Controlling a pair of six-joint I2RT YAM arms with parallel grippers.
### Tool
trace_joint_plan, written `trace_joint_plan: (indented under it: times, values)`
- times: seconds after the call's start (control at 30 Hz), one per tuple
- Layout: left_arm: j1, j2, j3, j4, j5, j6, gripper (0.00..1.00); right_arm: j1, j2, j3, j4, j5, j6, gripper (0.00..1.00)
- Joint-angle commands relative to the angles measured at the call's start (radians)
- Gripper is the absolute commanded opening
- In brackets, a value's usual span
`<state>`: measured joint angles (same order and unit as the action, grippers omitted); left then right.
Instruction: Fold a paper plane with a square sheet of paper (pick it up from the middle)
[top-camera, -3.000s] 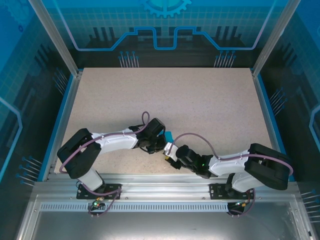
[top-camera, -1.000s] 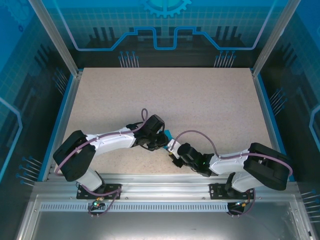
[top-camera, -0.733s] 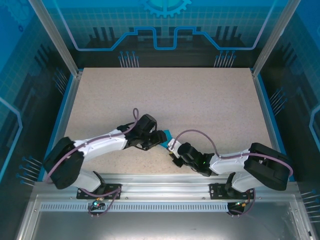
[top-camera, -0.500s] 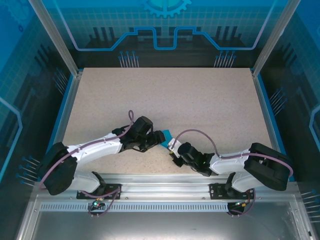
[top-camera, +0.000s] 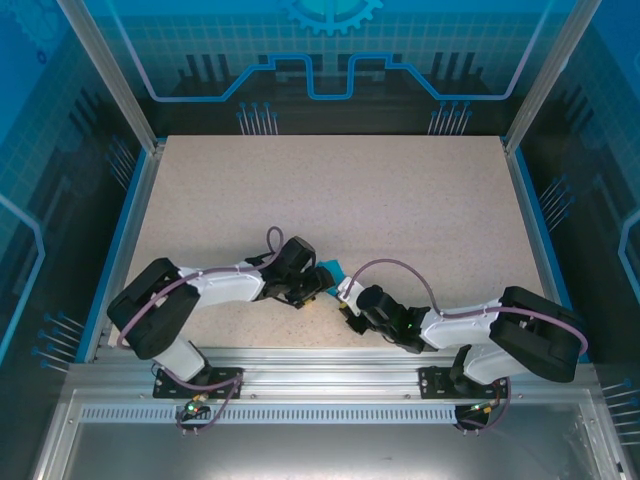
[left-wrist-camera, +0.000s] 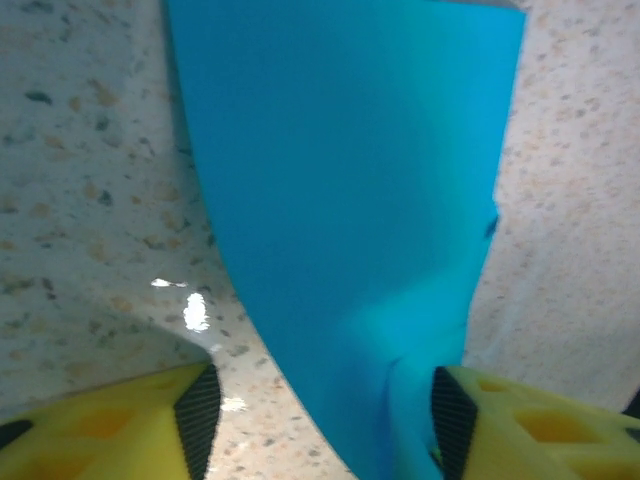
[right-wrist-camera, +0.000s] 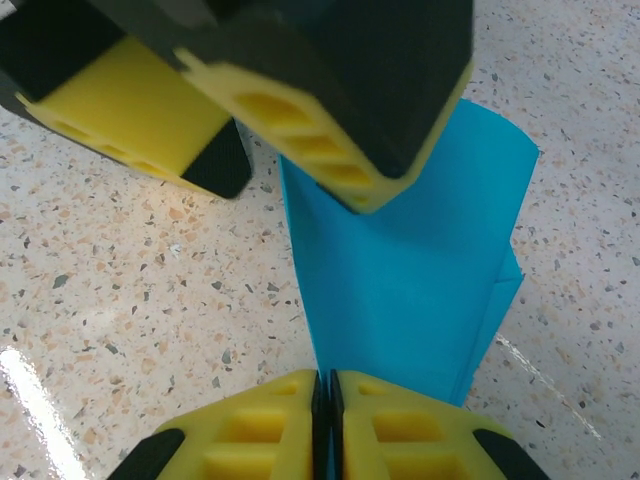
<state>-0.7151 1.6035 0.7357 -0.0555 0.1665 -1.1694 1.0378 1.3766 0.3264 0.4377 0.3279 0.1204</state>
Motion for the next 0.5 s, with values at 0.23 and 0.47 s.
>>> trace_joint_plan:
  times: [0.23,0.47]
  values:
    - [0.023,0.061,0.112,-0.051,0.039,0.045,0.21,-0.016,-0.068,0.046,-0.14,-0.042,0.027,0.29]
    - [0.025,0.089,0.242,-0.2,0.048,0.105,0.01,-0.028,-0.17,0.145,-0.476,-0.078,0.165,0.44]
